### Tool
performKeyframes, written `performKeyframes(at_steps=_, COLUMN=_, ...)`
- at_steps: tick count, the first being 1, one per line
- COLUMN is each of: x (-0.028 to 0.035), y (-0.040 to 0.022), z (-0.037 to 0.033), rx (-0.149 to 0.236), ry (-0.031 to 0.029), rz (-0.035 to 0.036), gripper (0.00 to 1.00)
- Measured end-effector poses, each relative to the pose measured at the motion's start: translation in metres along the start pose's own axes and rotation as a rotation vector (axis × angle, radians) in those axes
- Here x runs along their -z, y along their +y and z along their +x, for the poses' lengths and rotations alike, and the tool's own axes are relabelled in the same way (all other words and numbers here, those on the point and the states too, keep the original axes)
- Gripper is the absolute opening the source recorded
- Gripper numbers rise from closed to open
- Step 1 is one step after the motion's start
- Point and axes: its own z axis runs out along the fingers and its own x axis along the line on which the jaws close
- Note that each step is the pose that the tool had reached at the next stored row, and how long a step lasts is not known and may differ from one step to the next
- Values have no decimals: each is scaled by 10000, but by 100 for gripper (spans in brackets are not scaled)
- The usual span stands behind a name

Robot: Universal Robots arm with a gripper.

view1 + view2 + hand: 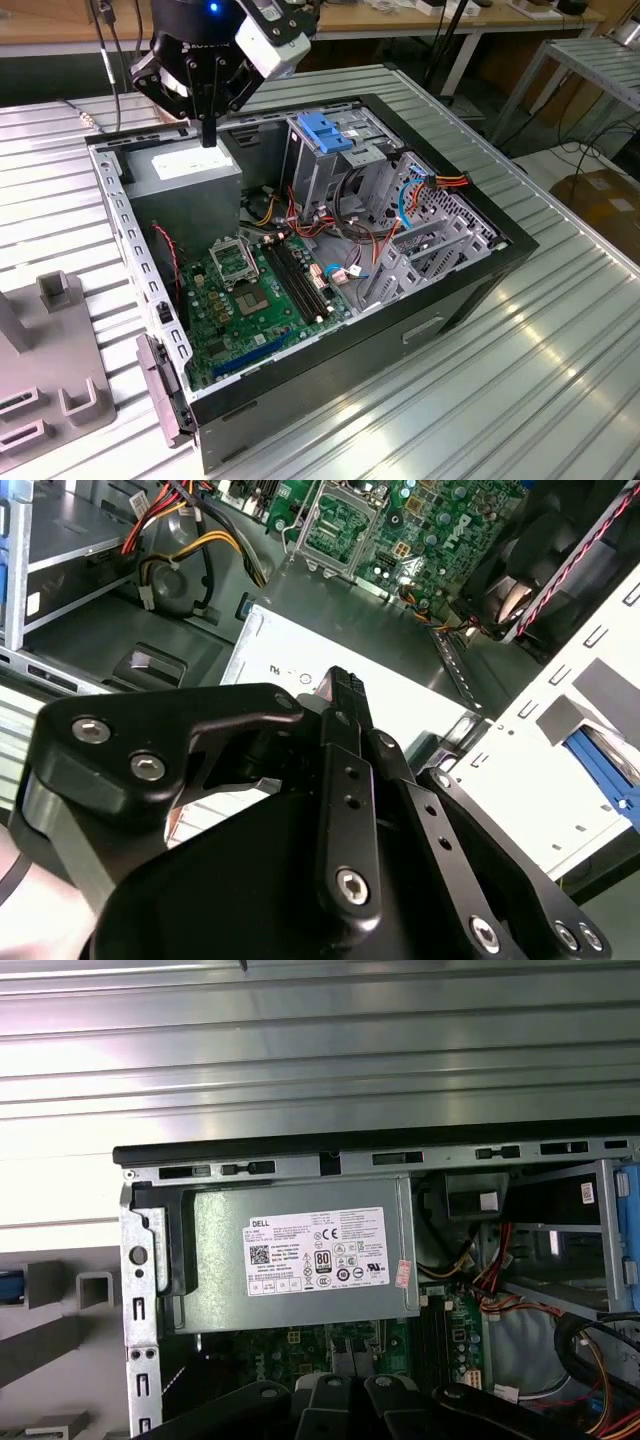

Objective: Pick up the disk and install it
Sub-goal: 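Reach for the disk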

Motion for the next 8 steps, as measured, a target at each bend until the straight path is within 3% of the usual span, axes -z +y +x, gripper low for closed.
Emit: performKeyframes(at_steps=8, x=1, y=-3, z=38, rx=0, ry=0, rz=0, gripper=11)
